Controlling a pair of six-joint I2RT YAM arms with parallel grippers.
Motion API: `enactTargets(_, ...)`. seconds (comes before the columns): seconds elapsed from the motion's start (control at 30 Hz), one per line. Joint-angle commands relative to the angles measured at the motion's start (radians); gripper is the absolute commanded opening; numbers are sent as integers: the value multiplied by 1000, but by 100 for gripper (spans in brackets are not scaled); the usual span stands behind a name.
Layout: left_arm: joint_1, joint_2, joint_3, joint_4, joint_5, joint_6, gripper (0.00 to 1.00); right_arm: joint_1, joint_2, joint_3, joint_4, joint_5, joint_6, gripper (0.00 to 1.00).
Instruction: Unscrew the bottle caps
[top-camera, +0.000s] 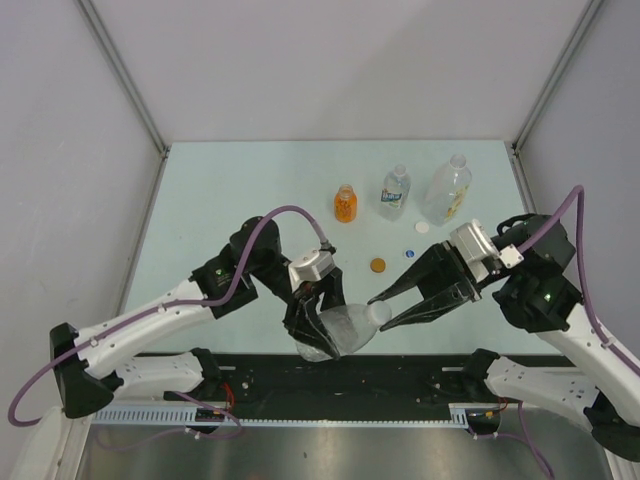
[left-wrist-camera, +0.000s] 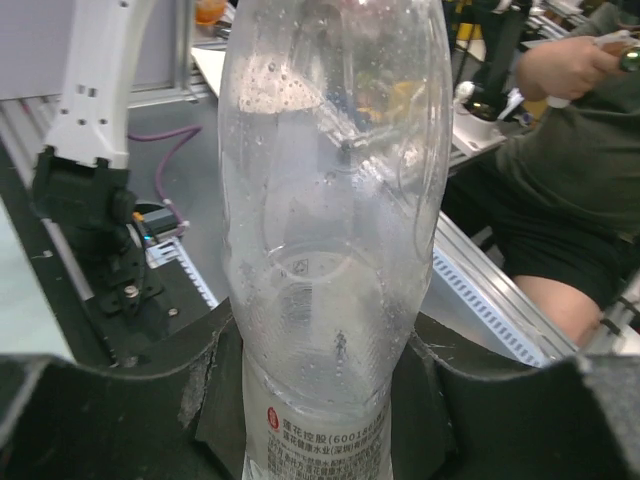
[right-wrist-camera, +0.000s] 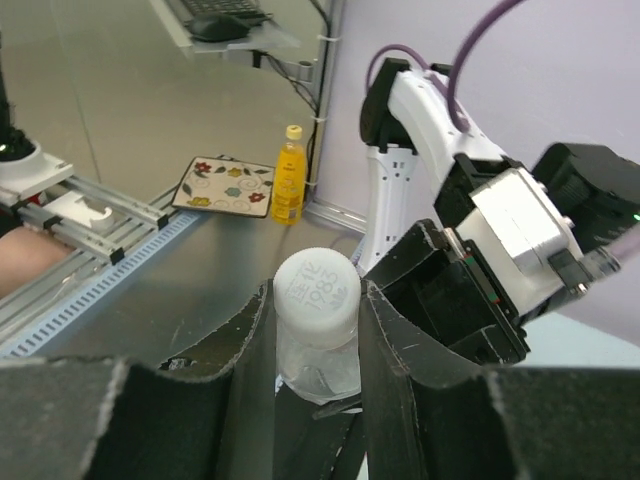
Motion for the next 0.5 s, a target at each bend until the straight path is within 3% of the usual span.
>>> enactTargets(0.0, 13, -28, 80, 25, -240, 79, 0, -14, 18, -54, -266, 135, 36, 23)
enactTargets(0.3, 17, -49, 57, 19, -338, 96, 0, -33, -20, -54, -307, 216, 44, 67)
enactTargets(0.47, 19, -68, 51, 5, -387, 108, 0, -39, -32, -49, -316, 270, 56, 78)
